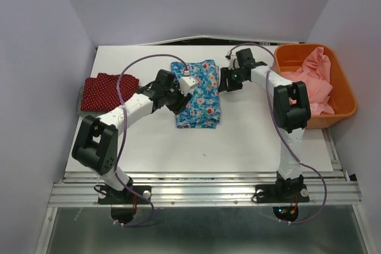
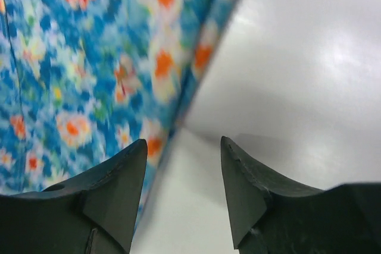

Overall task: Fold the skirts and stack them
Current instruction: Fold the skirt

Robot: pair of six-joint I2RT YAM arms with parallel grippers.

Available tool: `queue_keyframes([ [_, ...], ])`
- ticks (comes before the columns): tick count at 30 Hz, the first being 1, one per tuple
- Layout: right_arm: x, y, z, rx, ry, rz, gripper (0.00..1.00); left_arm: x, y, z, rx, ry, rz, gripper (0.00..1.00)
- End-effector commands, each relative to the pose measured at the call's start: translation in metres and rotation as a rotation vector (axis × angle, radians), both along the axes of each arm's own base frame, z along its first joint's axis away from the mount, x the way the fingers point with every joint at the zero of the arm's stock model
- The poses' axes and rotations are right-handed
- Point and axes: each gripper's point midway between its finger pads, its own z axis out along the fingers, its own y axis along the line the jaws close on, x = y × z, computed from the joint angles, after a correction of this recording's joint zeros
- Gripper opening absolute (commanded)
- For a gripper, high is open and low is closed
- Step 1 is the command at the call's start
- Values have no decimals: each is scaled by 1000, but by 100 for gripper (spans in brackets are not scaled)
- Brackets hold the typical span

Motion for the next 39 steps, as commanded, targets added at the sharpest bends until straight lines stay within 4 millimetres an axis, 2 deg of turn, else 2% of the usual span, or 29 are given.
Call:
queue_keyframes([
  [1, -27, -24, 57, 170, 43, -77, 57, -6, -21, 35, 98, -171, -177, 57],
  [2, -45, -28, 46, 186, 101, -82, 54, -10, -26, 29, 118, -163, -209, 57],
  [3, -53, -31, 54, 209, 104, -86, 53, -16, -30, 26, 143, -158, -243, 57],
  [5, -76, -23, 53, 280, 173, -75, 48, -24, -41, 18, 174, -164, -314, 57],
  [6, -97, -21, 37, 304, 247, -84, 45, -24, -45, 17, 173, -165, -332, 57],
  [8, -116, -9, 43, 419, 304, -88, 38, -25, -50, 5, 192, -133, -356, 57],
  [9, -138, -9, 32, 442, 358, -109, 36, -22, -52, 6, 194, -125, -356, 56],
  [10, -139, -6, 33, 486, 349, -134, 35, -21, -55, 3, 190, -113, -356, 55],
  [12, -152, -7, 26, 518, 359, -181, 33, -18, -61, 0, 176, -96, -348, 55],
  [13, -174, -9, 10, 525, 406, -208, 33, -16, -64, 0, 164, -93, -343, 55],
  [15, -171, -7, 14, 576, 367, -235, 31, -14, -68, -1, 151, -83, -330, 55],
  [16, -181, -4, 6, 574, 388, -244, 30, -12, -70, 2, 138, -85, -316, 54],
  [20, -187, 15, -3, 565, 402, -198, 30, -10, -73, 1, 124, -71, -296, 54],
  [22, -193, 20, -15, 546, 427, -198, 31, -9, -74, 2, 119, -73, -292, 55],
  [23, -195, 22, -21, 540, 437, -205, 35, -9, -74, 2, 118, -71, -290, 55],
  [29, -197, 25, -52, 510, 508, -220, 35, -16, -72, 3, 119, -78, -337, 57],
  [39, -184, 18, -62, 466, 440, -271, 31, -23, -63, -7, 164, -68, -382, 58],
])
